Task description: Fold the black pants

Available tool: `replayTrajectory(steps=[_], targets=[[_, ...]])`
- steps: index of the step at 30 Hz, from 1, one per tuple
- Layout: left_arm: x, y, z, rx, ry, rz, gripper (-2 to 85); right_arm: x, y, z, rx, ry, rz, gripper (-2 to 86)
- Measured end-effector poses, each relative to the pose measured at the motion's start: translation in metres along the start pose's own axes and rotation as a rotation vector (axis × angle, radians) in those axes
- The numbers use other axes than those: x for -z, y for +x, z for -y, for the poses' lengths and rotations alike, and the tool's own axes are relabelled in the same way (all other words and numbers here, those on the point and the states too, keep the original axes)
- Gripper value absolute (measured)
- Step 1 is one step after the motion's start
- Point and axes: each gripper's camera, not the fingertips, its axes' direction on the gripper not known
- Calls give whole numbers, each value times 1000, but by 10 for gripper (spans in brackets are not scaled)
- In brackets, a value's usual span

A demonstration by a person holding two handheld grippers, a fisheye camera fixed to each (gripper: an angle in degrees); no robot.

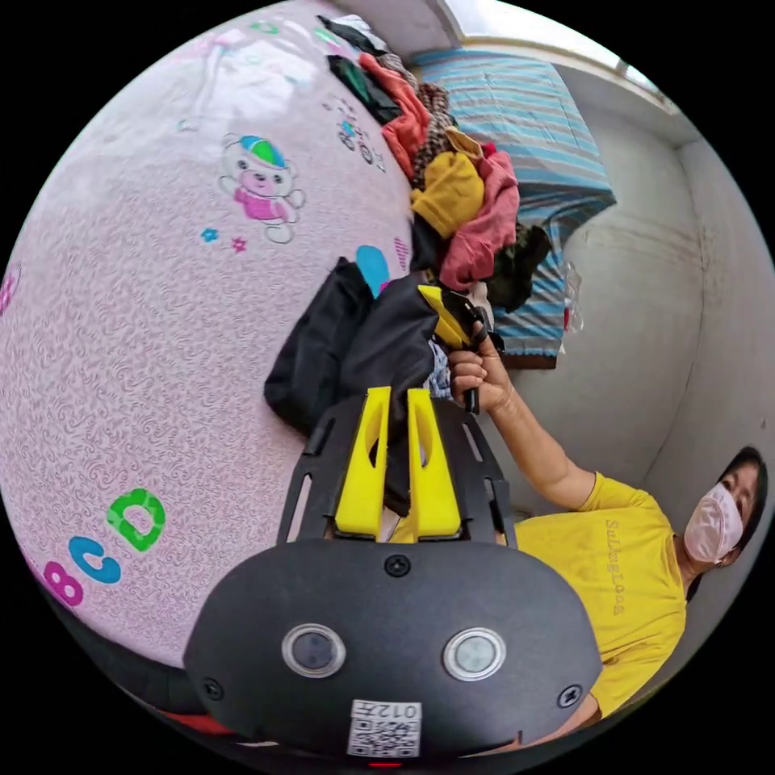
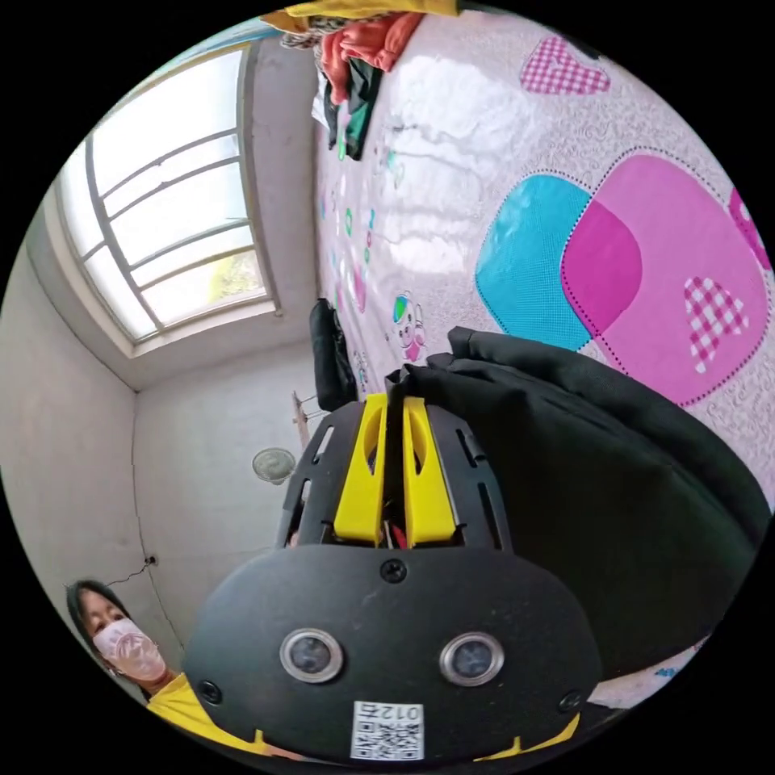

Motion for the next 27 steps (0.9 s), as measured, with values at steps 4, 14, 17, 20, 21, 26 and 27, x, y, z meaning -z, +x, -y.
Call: replayTrajectory(steps=[4, 14, 17, 20, 21, 26, 27], targets=[[15, -52, -15, 135, 154, -51, 42, -37, 12, 21, -16, -27, -44, 29], [14, 20, -52, -66, 397, 330, 11, -31, -7, -39, 408, -69, -357, 8], [-39, 35, -19, -164, 183, 420, 7, -63, 5, -41, 455, -125, -501, 6], [-70, 14, 7, -82, 105, 585, 5, -82, 29, -33, 393, -76, -638, 3], [-77, 2, 16, -42, 80, 590, 5, -85, 34, -31, 374, -69, -661, 2], [-83, -13, 32, 23, 83, 524, 4, -91, 51, -29, 290, -20, -549, 0], [-81, -4, 31, 21, 103, 552, 4, -91, 50, -30, 283, -23, -551, 1]])
